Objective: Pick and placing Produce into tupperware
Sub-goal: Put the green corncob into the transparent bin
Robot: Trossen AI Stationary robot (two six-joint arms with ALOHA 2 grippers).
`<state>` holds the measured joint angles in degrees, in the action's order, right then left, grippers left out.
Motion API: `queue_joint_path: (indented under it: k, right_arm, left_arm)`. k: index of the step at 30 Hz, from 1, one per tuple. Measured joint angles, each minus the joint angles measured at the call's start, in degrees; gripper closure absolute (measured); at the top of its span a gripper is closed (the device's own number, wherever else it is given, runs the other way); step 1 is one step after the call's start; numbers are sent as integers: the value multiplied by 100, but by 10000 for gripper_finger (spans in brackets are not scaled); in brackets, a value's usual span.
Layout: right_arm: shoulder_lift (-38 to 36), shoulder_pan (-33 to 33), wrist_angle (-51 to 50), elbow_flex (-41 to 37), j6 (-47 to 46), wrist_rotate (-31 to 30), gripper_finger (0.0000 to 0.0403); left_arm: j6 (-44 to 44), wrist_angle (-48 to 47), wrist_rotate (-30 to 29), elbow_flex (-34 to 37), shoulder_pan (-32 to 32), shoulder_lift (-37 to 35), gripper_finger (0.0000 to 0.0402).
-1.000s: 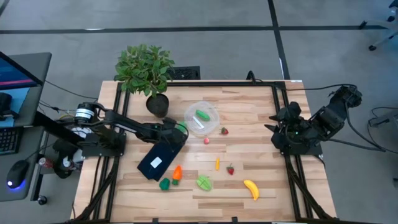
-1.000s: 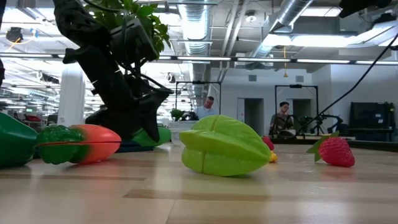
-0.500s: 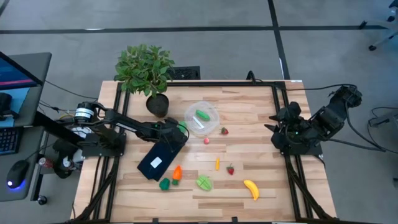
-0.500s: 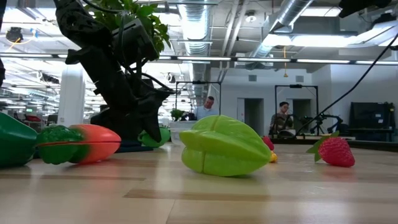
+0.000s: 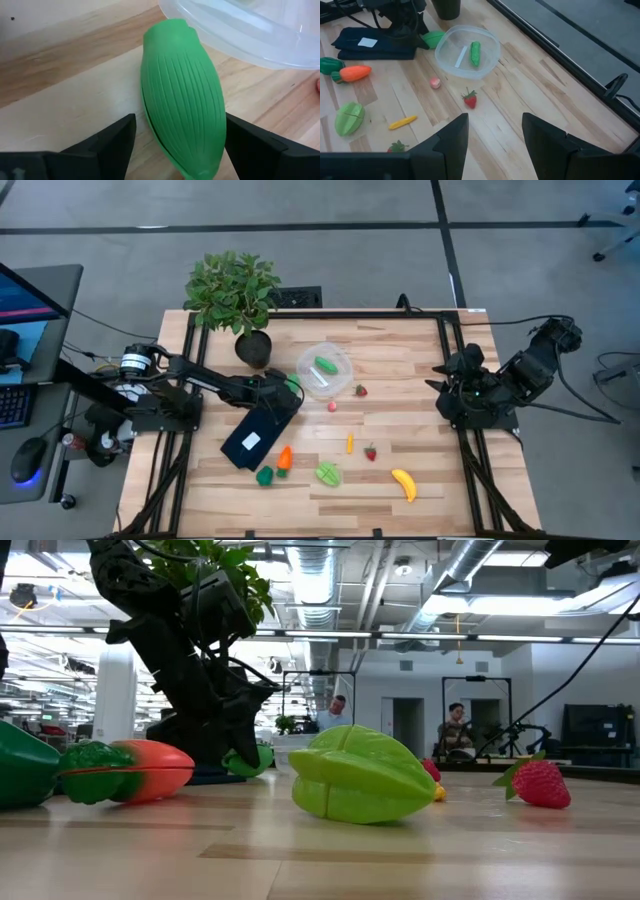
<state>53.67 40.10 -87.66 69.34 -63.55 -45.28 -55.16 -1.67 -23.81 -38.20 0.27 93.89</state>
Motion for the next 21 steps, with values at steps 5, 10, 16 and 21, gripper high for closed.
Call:
queue_joint_path:
  k: [5,10,16,21]
  right_arm:
    - [0,0,-2,0,0,-2,226]
    - [0,0,7,0,0,-2,226]
    - [0,0,28,0,0,-2,226]
    - [0,2,28,0,2,-2,226]
  left_arm:
    - [-2,-4,0,0,0,-2,141]
    - [-2,-6,-4,0,0,-4,164]
    - [-2,-9,-9,0,0,-7,182]
    - [-4,-9,-11,0,0,-7,184]
